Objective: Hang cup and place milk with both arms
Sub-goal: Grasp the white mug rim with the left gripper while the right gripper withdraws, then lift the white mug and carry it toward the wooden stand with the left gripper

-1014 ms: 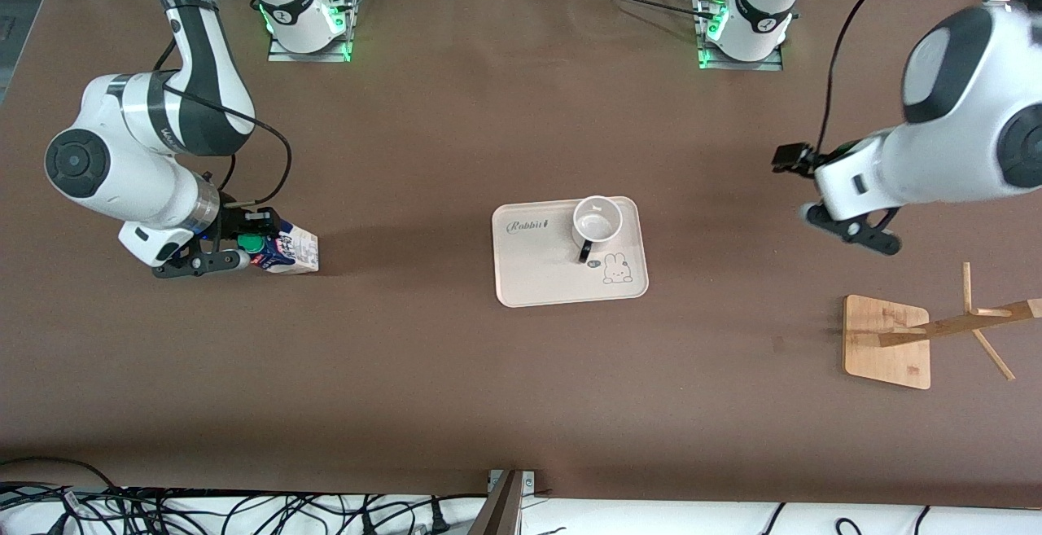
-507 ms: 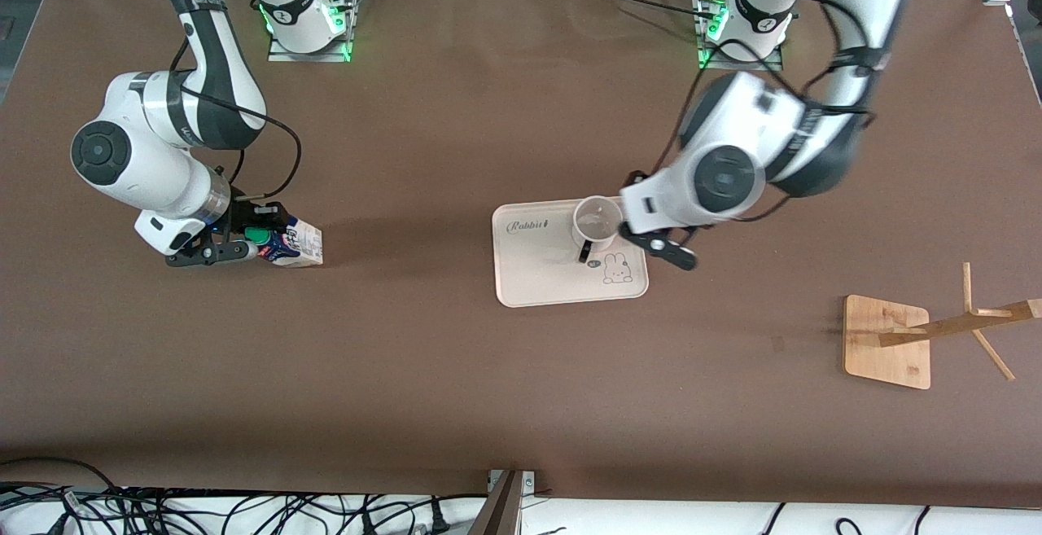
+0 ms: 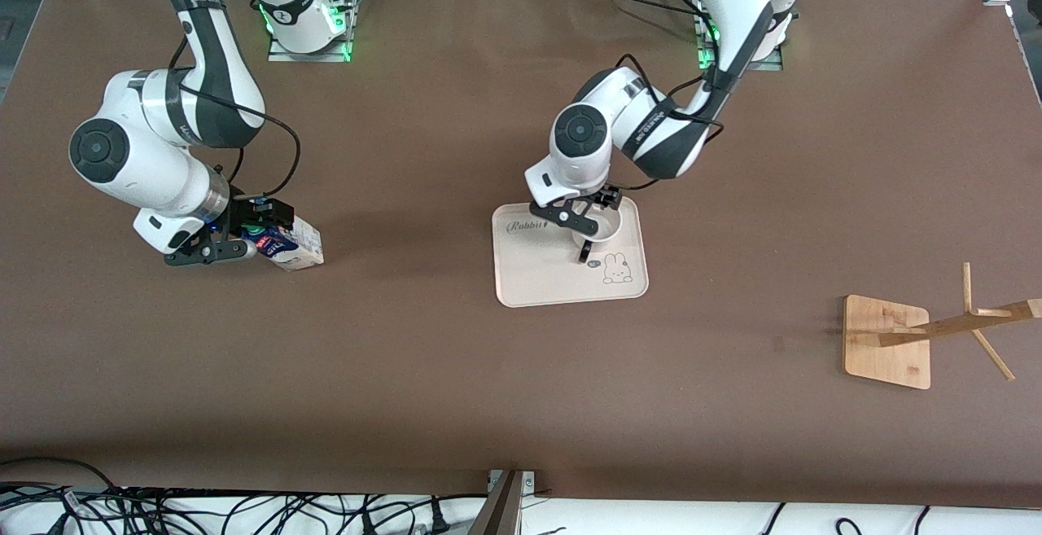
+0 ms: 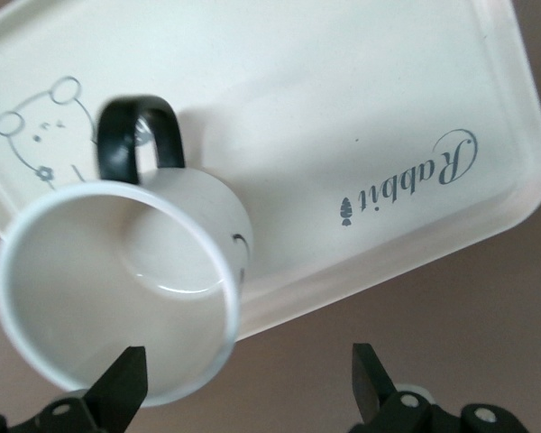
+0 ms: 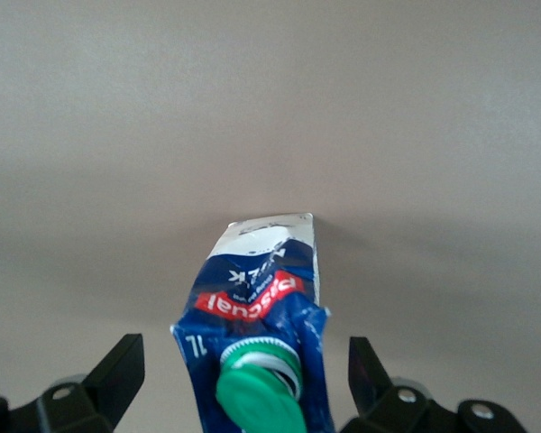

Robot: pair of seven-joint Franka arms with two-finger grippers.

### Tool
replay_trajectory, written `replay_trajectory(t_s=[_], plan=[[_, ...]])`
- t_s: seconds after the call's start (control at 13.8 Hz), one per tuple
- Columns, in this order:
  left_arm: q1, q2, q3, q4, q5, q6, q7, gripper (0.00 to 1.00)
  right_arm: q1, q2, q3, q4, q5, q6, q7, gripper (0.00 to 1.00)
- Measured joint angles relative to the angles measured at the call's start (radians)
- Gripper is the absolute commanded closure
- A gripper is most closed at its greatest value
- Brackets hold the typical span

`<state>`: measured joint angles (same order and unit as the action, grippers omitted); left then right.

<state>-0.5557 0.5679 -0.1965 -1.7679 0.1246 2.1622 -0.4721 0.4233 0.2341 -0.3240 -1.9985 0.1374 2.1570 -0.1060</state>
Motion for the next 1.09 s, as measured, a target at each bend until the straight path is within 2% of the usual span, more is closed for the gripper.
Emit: replay_trajectory(t_s=[0.07,0.22,0.29,0.36,0.58,0.72,0.94,1.09], plan=[[-0.012,0.011,0.000,-0.011,0.059,0.017,-0.040,0.00,0.000,-0.006,0.000,0.002,0.000,0.001,0.000,0.00],[-0.018,0.027,0.000,-0.014,0.127,0.045,-0.074,0.73,0.000,-0.020,-0.001,0.015,0.000,0.000,-0.002,0.00],[-0.018,0.029,0.002,-0.014,0.135,0.053,-0.075,0.92,0.000,-0.029,-0.003,0.026,0.000,-0.009,-0.005,0.00],[-0.018,0.029,0.004,-0.014,0.136,0.054,-0.076,1.00,0.000,-0.041,-0.008,0.043,0.000,-0.035,-0.012,0.00],[-0.012,0.027,0.009,-0.004,0.134,0.054,-0.113,1.00,0.000,-0.097,-0.021,0.103,-0.018,-0.131,-0.050,0.00],[-0.008,0.023,0.009,0.011,0.121,0.033,-0.133,1.00,0.000,-0.146,-0.023,0.144,-0.078,-0.210,-0.059,0.00],[0.008,-0.001,0.012,0.051,0.106,-0.069,-0.140,1.00,0.000,-0.207,-0.023,0.219,-0.134,-0.359,-0.065,0.00],[0.044,-0.032,0.014,0.099,0.097,-0.161,-0.142,1.00,0.000,-0.222,-0.024,0.270,-0.140,-0.425,-0.069,0.00]])
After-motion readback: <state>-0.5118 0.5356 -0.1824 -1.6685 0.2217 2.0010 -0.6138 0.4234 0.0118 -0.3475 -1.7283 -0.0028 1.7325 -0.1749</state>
